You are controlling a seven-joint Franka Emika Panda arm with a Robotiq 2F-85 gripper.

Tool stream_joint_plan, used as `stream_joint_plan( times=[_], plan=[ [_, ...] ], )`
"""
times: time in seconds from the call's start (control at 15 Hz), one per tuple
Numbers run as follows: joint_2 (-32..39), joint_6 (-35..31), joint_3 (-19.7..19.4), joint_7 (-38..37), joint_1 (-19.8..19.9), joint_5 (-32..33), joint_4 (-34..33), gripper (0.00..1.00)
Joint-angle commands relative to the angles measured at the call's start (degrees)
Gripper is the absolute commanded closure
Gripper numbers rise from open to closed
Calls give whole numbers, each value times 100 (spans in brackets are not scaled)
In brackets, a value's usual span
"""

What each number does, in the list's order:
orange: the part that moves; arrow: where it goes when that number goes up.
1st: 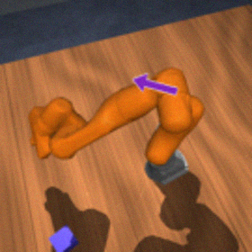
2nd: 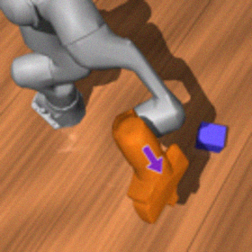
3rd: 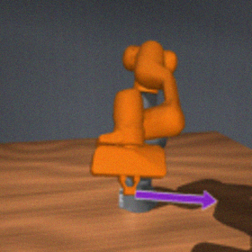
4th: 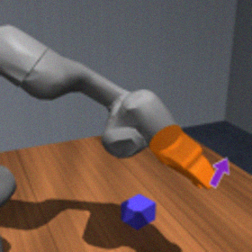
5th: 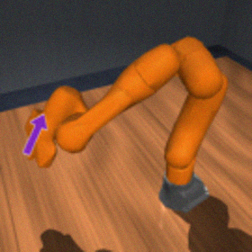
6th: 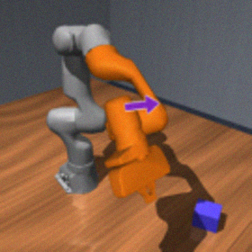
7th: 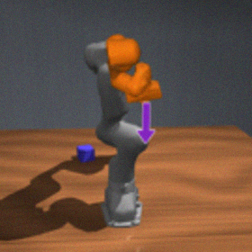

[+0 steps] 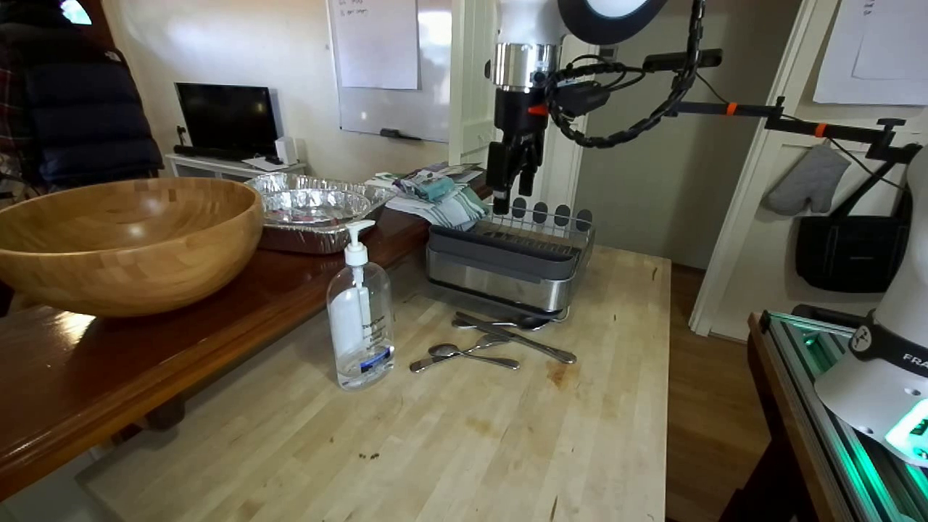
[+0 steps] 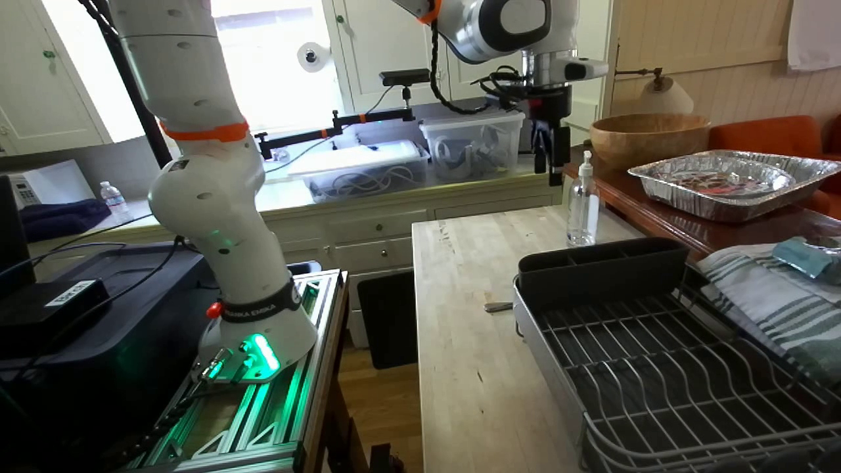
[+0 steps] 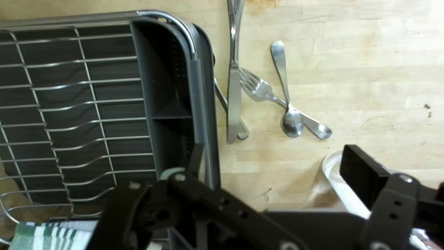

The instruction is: Remove the silver knife from the dishrack.

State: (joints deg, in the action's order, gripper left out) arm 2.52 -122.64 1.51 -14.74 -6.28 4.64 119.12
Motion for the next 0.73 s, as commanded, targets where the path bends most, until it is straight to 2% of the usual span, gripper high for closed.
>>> stream_joint_plan(
  times=[0.0,0.67],
  plan=[
    [-138,339,68,-229,85,-150,174,0],
    [-37,332,71,-287,104,-86,122,0]
  ],
)
